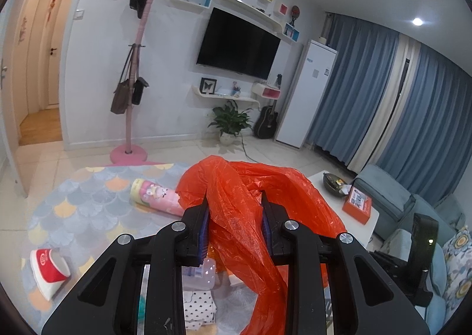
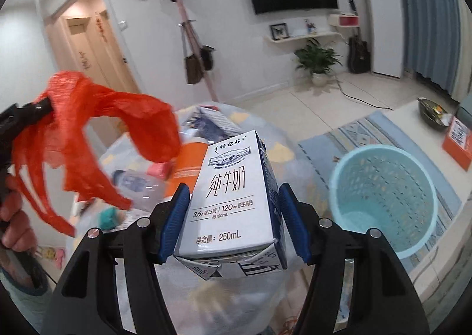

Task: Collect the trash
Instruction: 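Lift the orange bag and white milk carton off the table with both grippers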

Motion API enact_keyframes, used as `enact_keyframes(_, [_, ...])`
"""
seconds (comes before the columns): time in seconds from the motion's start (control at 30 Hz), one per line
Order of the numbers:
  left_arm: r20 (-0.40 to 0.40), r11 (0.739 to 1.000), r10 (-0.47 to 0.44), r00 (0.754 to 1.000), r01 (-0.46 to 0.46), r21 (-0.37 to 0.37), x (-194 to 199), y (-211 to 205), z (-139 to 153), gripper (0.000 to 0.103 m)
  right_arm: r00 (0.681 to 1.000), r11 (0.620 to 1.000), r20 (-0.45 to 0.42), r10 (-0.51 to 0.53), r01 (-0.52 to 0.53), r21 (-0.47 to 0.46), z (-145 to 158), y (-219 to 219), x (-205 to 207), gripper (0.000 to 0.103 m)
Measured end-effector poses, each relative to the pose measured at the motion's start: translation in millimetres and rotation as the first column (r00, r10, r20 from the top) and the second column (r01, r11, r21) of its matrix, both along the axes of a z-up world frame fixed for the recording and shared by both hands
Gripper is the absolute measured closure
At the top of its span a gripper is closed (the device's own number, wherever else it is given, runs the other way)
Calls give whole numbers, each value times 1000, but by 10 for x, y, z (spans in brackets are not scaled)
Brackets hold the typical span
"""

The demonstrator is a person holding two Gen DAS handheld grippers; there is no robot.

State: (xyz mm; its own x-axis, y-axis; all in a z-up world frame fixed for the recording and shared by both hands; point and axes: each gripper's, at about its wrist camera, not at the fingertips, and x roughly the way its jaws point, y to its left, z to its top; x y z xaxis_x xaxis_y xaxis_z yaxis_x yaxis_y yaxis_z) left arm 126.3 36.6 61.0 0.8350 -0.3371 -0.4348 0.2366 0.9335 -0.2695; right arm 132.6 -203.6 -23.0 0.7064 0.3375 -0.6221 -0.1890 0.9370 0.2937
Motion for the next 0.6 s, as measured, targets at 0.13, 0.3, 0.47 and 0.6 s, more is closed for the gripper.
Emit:
enact_keyframes(0.13, [-1,1000,15,1000,-15,16,-87,25,22,77,1000,999,6,-1,0,53,98,-36,68,44])
enact_keyframes(0.3, [18,999,50,999,-50,19,-244,110,88,77,1000,1000,20,-6,5,30,174,-36,70,44])
enact_keyframes(0.47, [19,998,53,998,-54,18,-292,101,132,77,1000,993,24,1,-4,119,281,-264,67,44])
enact_keyframes(0.6, [24,999,36,999,-36,7,-282,65,145,77,996,991,72,-51,42,131,512,-544,-38,44])
